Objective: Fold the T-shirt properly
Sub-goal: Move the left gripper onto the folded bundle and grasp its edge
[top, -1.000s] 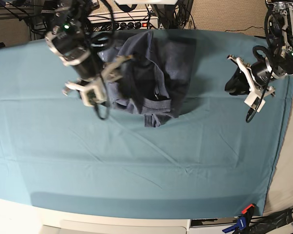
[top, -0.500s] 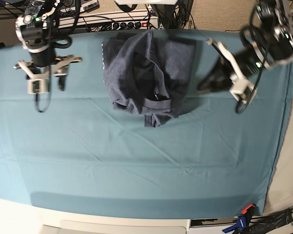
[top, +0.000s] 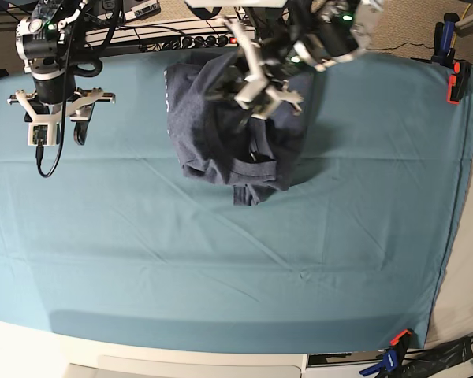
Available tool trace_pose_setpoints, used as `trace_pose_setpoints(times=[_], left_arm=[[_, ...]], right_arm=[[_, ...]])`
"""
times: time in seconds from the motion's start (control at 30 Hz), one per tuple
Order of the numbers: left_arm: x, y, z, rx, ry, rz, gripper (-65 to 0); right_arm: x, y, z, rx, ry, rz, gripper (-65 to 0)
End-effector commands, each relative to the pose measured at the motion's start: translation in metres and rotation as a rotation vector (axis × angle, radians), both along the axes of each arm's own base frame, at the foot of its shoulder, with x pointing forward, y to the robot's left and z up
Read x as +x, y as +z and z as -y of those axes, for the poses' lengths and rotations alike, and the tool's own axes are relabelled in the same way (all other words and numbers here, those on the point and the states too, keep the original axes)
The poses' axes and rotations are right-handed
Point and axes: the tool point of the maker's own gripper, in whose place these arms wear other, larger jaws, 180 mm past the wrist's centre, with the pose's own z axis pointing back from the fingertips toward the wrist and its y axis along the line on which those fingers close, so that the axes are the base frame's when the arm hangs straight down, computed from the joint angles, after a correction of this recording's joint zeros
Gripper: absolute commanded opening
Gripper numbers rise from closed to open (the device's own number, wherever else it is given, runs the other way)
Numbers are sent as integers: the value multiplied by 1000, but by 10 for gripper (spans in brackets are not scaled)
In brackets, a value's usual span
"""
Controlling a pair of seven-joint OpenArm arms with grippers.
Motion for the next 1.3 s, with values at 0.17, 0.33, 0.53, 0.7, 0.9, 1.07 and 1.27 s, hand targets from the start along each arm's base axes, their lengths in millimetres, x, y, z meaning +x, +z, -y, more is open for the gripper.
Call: trace_pose_setpoints(times=[0.17, 0.33, 0.53, 0.7, 0.9, 1.07, 1.27], left_arm=[[6, -5, 39, -71, -44, -22, -650], [19, -23, 59, -54, -67, -55, -650], [35, -35, 69, -23, -82, -67, -650], [42, -47, 72, 14, -85, -76, -650], [46, -97, 54, 209, -63, -101, -650], [43, -112, 43, 279, -78, -128, -650], [44, -114, 39, 299, -85, -131, -650]], right_arm=[[4, 12, 0, -9, 3, 51, -381], [4, 11, 0, -9, 4, 51, -381], [4, 12, 0, -6, 5, 54, -381], [4, 12, 0, -6, 4, 56, -381], [4, 12, 0, -6, 3, 56, -381], [4, 12, 0, -5, 3, 56, -381], [4, 12, 0, -5, 3, 56, -381]])
